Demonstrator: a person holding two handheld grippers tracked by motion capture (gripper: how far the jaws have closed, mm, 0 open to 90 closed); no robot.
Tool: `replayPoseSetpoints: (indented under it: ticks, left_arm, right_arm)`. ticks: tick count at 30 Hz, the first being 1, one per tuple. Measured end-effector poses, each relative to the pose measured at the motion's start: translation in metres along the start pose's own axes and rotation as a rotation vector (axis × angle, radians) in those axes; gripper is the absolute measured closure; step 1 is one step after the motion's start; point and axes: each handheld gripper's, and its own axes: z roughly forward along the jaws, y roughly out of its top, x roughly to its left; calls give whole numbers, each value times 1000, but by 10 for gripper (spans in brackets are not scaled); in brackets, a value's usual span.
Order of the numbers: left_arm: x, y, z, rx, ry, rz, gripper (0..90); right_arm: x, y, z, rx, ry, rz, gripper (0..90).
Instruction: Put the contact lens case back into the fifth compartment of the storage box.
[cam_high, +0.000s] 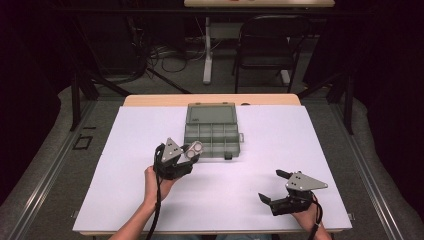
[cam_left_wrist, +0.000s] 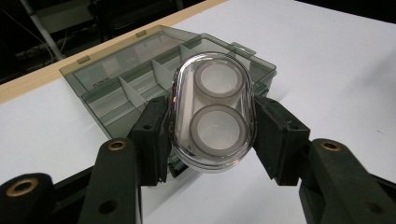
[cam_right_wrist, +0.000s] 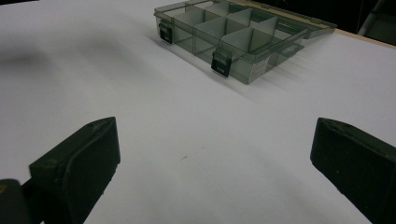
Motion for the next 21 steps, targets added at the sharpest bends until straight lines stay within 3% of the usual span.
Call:
replayPoseSetpoints:
  ticks: [21]
  left_arm:
    - [14, 9, 9, -7, 47, -20, 489]
  right_arm:
    - [-1, 0, -1, 1, 3, 14, 12]
